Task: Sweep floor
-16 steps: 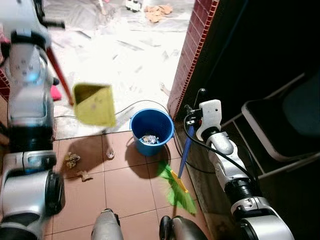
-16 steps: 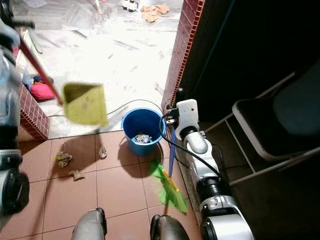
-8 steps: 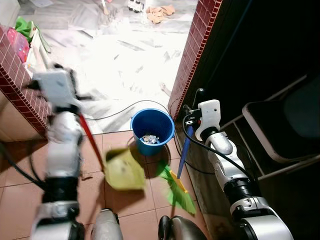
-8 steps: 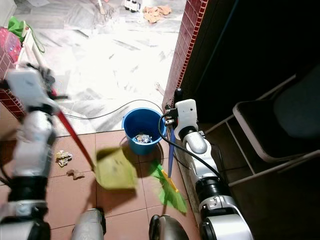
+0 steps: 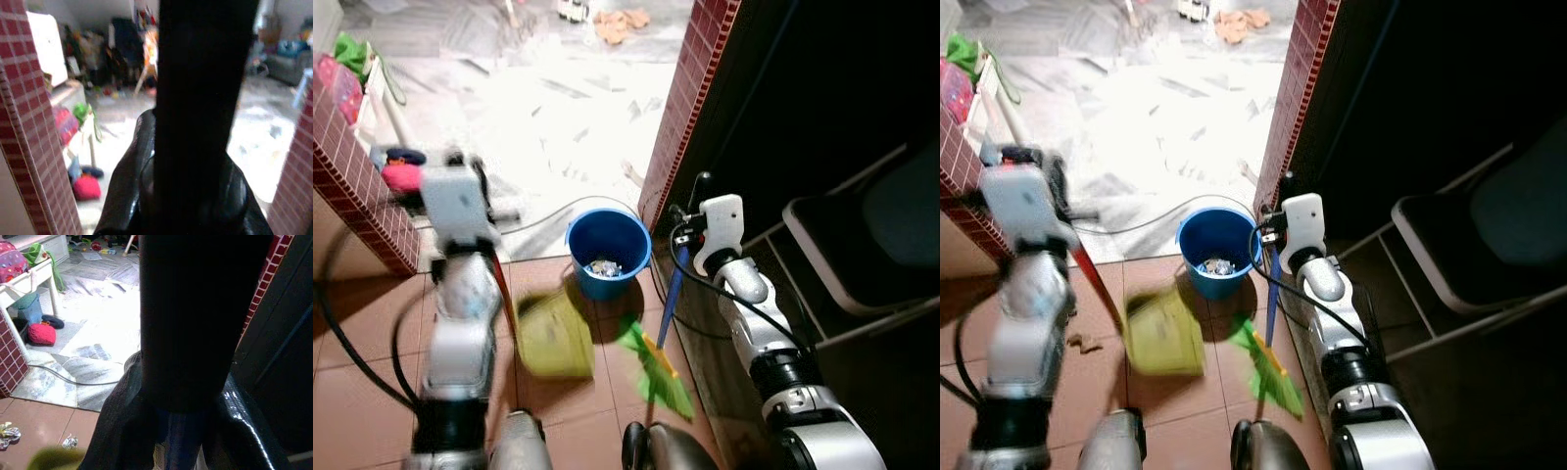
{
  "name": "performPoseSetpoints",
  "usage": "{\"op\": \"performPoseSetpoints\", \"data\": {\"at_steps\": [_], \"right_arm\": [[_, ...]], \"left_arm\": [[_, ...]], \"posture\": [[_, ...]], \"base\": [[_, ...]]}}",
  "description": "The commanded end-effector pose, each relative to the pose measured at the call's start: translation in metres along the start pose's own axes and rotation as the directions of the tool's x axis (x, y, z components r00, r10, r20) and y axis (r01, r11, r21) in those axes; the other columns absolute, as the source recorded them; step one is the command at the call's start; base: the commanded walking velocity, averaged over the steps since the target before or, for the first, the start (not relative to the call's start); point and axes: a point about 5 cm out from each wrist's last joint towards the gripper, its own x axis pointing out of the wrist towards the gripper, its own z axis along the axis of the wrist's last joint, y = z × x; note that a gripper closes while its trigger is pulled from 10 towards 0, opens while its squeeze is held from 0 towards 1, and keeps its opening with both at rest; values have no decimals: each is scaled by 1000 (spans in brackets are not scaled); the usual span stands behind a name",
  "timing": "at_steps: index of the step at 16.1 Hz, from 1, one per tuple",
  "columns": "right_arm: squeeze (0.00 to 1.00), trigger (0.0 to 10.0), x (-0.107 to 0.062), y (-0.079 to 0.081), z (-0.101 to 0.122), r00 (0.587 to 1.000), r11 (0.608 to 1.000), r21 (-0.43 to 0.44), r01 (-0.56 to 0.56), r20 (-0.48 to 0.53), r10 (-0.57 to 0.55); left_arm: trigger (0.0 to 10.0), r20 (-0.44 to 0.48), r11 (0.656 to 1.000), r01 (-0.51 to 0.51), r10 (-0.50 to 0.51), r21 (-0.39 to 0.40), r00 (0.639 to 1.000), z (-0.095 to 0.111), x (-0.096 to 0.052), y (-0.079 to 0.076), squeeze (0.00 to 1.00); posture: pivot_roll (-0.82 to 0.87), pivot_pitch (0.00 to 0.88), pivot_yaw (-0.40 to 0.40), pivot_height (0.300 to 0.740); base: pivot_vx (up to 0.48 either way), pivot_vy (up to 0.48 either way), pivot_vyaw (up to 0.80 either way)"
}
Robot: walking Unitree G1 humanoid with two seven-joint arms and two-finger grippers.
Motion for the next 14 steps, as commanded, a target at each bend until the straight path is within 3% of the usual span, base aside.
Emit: {"op": "performPoseSetpoints", "data": {"at_steps": [1,5,14], "right_arm": [[0,10000,-2,-1,0,1000,1000,11,-2,9,2],[0,10000,-2,1,-2,1000,999,38,-5,3,5],[0,10000,-2,1,-2,1000,999,49,-2,3,2]], "left_arm": [[10000,59,1000,23,-24,8,998,14,-1,-8,0],[10000,53,998,57,-56,-21,997,20,-4,-24,0],[10000,61,993,107,-104,-47,993,30,-2,-35,0]], "posture": [[31,128,-101,740],[32,127,-95,740],[33,129,-88,740]], "base": [[0,0,800],[0,0,595],[0,480,0]]}}
